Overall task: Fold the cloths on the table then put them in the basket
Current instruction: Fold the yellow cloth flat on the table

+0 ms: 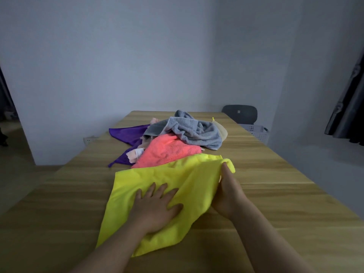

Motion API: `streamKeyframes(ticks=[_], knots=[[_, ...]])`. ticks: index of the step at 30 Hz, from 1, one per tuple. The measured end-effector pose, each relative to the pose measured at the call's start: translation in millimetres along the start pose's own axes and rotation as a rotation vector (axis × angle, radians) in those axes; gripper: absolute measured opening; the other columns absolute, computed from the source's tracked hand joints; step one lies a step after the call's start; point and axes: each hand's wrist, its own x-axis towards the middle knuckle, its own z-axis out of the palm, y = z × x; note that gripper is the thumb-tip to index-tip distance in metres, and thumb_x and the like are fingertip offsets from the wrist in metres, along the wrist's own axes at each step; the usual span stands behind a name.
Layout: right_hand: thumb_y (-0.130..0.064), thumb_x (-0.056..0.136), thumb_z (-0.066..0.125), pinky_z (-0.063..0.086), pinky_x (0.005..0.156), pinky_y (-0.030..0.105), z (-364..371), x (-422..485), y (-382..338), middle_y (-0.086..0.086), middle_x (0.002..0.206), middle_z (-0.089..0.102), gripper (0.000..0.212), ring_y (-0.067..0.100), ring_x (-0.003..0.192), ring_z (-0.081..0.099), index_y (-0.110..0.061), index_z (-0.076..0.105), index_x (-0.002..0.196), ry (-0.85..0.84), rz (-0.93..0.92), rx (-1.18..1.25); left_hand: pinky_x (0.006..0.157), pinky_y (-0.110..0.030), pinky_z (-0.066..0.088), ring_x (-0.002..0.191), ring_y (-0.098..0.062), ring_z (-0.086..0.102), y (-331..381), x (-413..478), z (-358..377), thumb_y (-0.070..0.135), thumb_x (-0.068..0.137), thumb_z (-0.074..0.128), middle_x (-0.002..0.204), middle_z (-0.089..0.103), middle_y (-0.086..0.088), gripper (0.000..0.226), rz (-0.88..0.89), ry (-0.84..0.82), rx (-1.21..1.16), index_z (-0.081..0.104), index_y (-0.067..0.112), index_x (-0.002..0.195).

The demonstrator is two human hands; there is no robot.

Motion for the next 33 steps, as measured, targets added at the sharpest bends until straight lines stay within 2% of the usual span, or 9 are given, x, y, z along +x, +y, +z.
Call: streamKeyframes(ticks=[5,8,11,17,21,24,26,30,33], knots=[[-0.030,0.095,0.049,0.049,0.068,0.047,-12.5,-2.7,-10.6,0.013,0.107,0.063,0.033,0.030,0.092,0.061,-0.019,0.051,0.127,0.095,-0.028,0.170,0.114,-0.050,-0.003,0.145,-0.017,-0.009,-1.0,0.0,0.2,0.073,0.085,0.012,0.158,-0.008,0.013,0.066,0.004,-0.013,0.002,-0.001,0.048,0.144],[0.001,0.084,0.058,0.051,0.080,0.042,-31.1,-7.1,-18.5,0.008,0.123,0.051,0.047,0.026,0.097,0.057,-0.033,0.055,0.117,0.418,-0.349,0.012,0.114,-0.051,-0.001,0.145,-0.019,-0.009,-1.2,-0.6,-1.4,0.073,0.086,0.013,0.158,-0.008,0.012,0.065,0.023,-0.026,0.015,-0.002,0.048,0.144],[0.007,0.079,0.052,0.045,0.063,0.027,-48.5,-21.4,-27.9,0.003,0.116,0.042,0.048,0.011,0.079,0.050,-0.033,0.060,0.103,0.632,-0.622,-0.318,0.115,-0.051,-0.002,0.145,-0.019,-0.009,2.5,-4.6,-3.6,0.071,0.087,0.014,0.158,-0.008,0.013,0.064,0.027,-0.030,0.024,-0.001,0.048,0.145],[-0.001,0.076,0.046,0.040,0.075,0.030,-85.5,-49.4,-37.1,0.007,0.110,0.048,0.031,0.029,0.095,0.051,-0.029,0.060,0.079,0.659,-0.494,-1.288,0.115,-0.048,-0.002,0.145,-0.017,-0.010,17.7,-21.3,-8.7,0.070,0.088,0.018,0.157,-0.009,0.014,0.063,0.116,-0.082,0.038,-0.001,0.049,0.144],[-0.023,0.082,0.048,0.029,0.094,0.037,-95.0,-63.1,-29.9,-0.005,0.137,0.039,0.034,0.025,0.122,0.035,-0.039,0.056,0.111,0.766,-0.409,-1.952,0.110,-0.041,0.021,0.140,-0.015,0.023,18.0,-25.7,-31.7,0.070,0.086,0.030,0.152,0.025,0.016,0.055,0.084,-0.023,-0.069,0.031,0.049,0.138],[-0.032,0.090,0.042,0.025,0.104,0.038,-83.1,-56.3,-17.3,-0.010,0.148,0.031,0.039,0.022,0.134,0.028,-0.035,0.047,0.129,0.503,-0.468,-1.962,0.107,-0.037,0.025,0.137,-0.016,0.027,22.2,-19.7,-34.2,0.057,0.093,0.032,0.150,0.030,0.011,0.047,0.039,0.259,-0.149,0.033,0.045,0.138],[-0.039,0.095,0.034,0.030,0.099,0.036,-78.4,-51.8,-6.2,-0.009,0.137,0.047,0.033,0.022,0.126,0.038,-0.032,0.052,0.122,0.392,-0.394,-1.978,0.114,-0.044,0.013,0.145,-0.019,0.007,20.0,-20.1,-23.2,0.060,0.093,0.026,0.158,0.008,0.009,0.054,0.011,0.122,-0.117,0.013,0.047,0.144],[-0.049,0.096,0.029,0.038,0.077,0.031,-80.8,-55.8,-12.6,-0.004,0.109,0.061,0.040,0.022,0.105,0.054,-0.025,0.061,0.100,0.535,-0.430,-1.961,0.114,-0.051,-0.003,0.145,-0.020,-0.011,-1.4,-19.0,-3.8,0.073,0.086,0.020,0.157,-0.010,0.013,0.061,-0.004,-0.113,-0.024,0.001,0.056,0.141],[-0.046,0.095,0.033,0.037,0.074,0.032,-84.1,-52.1,-19.9,-0.002,0.108,0.063,0.034,0.023,0.103,0.055,-0.025,0.058,0.104,0.638,-0.488,-1.878,0.115,-0.051,0.002,0.146,-0.019,-0.004,-8.6,-8.3,-21.7,0.069,0.087,0.026,0.158,0.002,0.013,0.054,0.003,-0.141,-0.147,0.019,0.055,0.139]])
